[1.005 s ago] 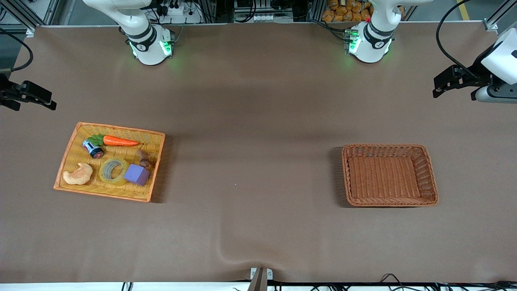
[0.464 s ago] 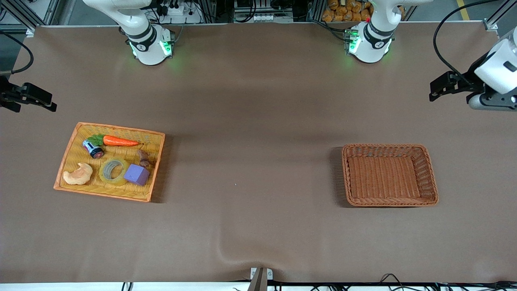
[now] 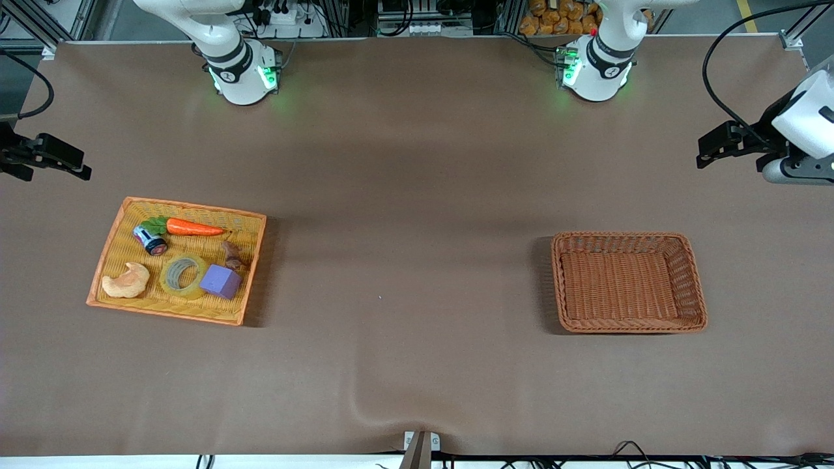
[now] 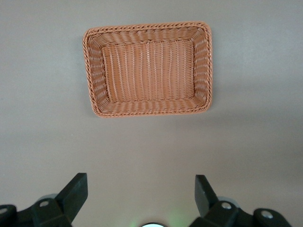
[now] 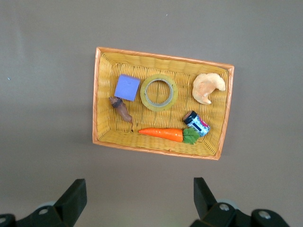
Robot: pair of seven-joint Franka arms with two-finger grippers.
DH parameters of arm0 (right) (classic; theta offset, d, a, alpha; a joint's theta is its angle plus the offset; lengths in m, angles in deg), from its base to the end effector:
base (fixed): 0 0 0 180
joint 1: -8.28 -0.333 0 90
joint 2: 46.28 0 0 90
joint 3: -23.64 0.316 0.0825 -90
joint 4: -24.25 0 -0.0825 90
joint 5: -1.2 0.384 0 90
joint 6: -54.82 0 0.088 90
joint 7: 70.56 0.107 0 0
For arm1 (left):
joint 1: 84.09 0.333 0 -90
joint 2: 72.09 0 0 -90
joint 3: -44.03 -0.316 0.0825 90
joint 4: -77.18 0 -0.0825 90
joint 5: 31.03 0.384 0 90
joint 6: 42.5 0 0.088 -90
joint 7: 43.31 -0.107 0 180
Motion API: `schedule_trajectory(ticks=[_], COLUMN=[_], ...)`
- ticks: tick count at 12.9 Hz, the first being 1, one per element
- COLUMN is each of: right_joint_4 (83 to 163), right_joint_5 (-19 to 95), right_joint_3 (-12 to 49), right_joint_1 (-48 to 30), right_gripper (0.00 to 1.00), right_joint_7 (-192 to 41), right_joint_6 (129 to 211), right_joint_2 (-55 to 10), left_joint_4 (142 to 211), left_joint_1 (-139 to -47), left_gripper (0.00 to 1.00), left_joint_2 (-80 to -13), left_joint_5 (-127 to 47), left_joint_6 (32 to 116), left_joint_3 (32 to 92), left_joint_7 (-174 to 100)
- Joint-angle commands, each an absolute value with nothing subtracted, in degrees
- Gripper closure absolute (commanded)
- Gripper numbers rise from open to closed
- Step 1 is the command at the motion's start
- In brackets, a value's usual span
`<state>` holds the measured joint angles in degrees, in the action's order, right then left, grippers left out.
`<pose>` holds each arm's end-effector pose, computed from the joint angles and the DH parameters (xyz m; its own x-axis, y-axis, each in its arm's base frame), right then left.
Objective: Transfer tape with both arms
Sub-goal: 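Reach the right gripper toward the yellow tape roll in the tray, then lower the right gripper and grasp the yellow tape roll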
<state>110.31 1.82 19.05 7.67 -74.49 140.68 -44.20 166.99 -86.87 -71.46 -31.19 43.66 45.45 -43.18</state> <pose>0.5575 -0.0367 0.6304 0.9992 -0.0001 -0.0390 -0.0005 -0.9999 -0.0106 0.5489 -0.0405 0.6144 0.9947 -0.0710 -0.0746 -0.0710 -0.9975 0.0029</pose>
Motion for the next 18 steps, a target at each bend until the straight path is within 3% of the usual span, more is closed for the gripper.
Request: schedule_trajectory(ticks=[1, 4, 9, 12, 13, 16, 18], right_joint_4=[109.5, 113.09, 128.55, 130.42, 132.08, 144.81, 147.2], right_joint_5=[1.73, 2.26, 1.73, 1.91, 1.91, 2.43, 2.52], right_joint_3=[19.86, 20.03, 19.86, 19.77, 19.77, 19.86, 19.95], right_joint_1=[8.45, 8.19, 8.89, 10.82, 11.26, 15.91, 15.93], right_gripper=[0.0, 0.0, 0.0, 0.0, 0.0, 0.0, 0.0], right_joint_7=[-73.81, -74.77, -82.85, -83.73, -85.31, -100.04, -102.55], right_joint_6=[142.09, 146.03, 161.58, 162.48, 165.09, 184.4, 186.13], right_joint_2=[-42.94, -41.27, -41.01, -37.06, -36.7, -36.7, -35.91], left_joint_4=[165.68, 165.51, 165.59, 165.95, 166.21, 166.91, 167.17], left_joint_1=[-87.08, -86.91, -84.62, -83.57, -83.22, -83.3, -83.56], left_gripper=[0.0, 0.0, 0.0, 0.0, 0.0, 0.0, 0.0], left_joint_2=[-68.84, -66.81, -65.23, -65.14, -64.88, -64.7, -64.62], left_joint_5=[-31.03, -32.34, -39.9, -42.01, -42.28, -42.28, -42.19], left_joint_6=[43.11, 44.16, 50.14, 50.58, 51.28, 51.55, 51.64], left_joint_3=[45.35, 45.43, 45.35, 45.35, 45.35, 45.43, 45.52], left_joint_7=[-43.13, -41.12, -30.85, -28.98, -28.89, -27.59, -26.78])
